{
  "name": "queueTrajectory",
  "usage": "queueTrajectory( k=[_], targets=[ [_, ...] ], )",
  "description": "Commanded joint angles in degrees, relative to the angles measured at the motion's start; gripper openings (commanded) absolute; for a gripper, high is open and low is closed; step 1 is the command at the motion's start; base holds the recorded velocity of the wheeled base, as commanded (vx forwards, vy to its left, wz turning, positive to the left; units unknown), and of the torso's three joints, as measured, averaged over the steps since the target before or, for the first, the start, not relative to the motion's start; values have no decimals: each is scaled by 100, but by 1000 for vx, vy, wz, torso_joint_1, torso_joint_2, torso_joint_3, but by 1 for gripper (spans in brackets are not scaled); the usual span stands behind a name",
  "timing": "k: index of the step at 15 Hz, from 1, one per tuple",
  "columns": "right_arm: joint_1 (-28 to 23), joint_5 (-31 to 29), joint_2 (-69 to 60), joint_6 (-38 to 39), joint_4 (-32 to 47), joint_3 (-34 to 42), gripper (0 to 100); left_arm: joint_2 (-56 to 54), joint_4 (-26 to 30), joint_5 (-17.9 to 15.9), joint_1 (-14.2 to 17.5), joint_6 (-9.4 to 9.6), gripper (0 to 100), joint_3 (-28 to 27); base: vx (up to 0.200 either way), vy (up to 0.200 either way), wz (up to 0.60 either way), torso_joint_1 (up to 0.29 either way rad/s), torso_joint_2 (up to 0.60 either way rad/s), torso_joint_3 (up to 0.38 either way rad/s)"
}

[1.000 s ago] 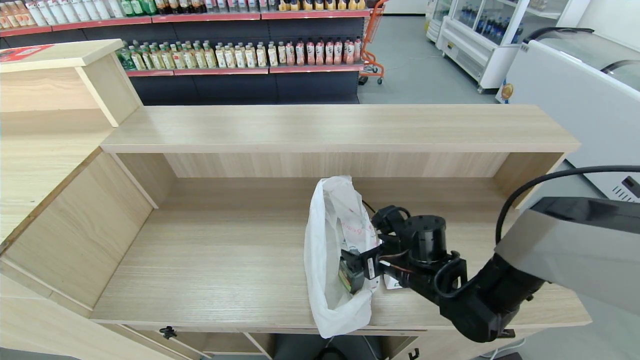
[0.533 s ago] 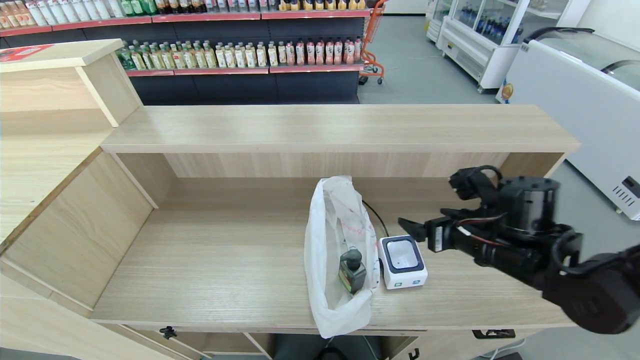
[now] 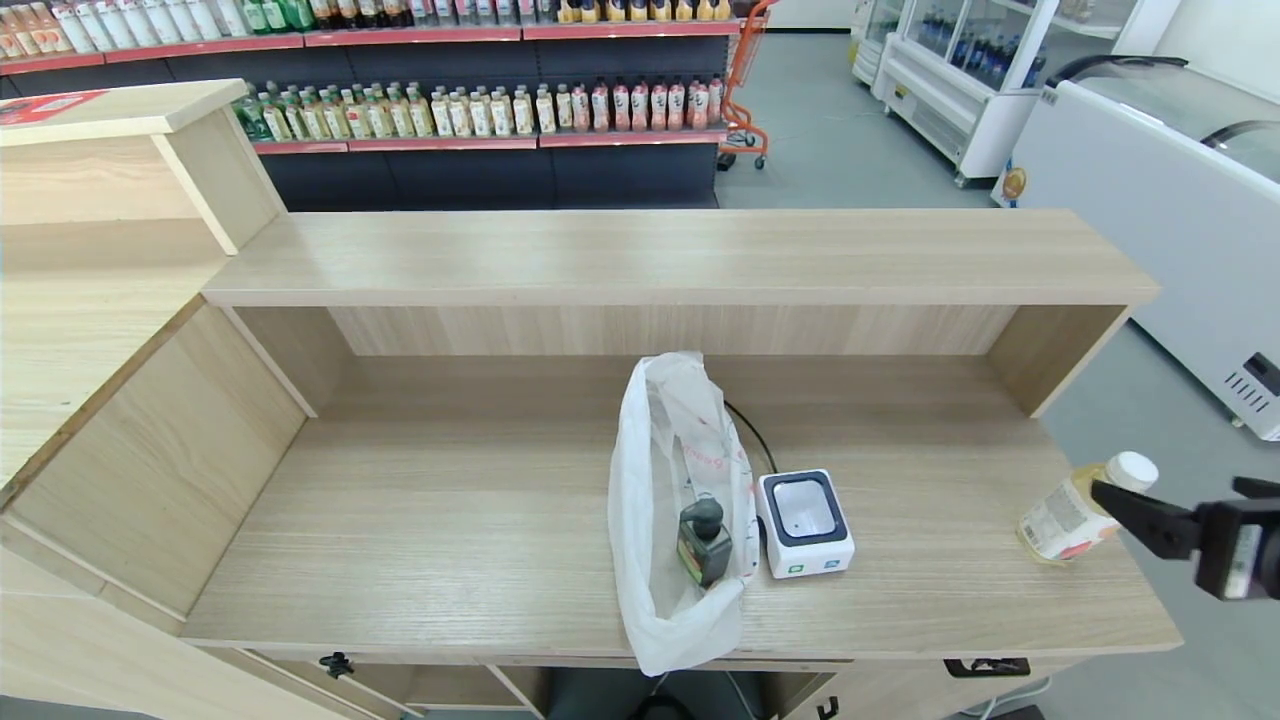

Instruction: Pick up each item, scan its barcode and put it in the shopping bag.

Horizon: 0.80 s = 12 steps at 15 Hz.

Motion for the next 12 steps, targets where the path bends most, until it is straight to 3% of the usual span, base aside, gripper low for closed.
queueTrajectory(
  k=[1,6,12],
  targets=[
    [-115,-147,-1487,-3,996,45,100,6,0,-1,0,-1,0,2,0,0,0,0,0,0],
    [-229,-191,-1962,-21,1515,-7,100,6,0,-1,0,-1,0,2,0,0,0,0,0,0],
    [-273,-164,-1883,-21,1515,80,100,-2,0,-1,0,-1,0,2,-200,-200,0,4,3,3]
  ],
)
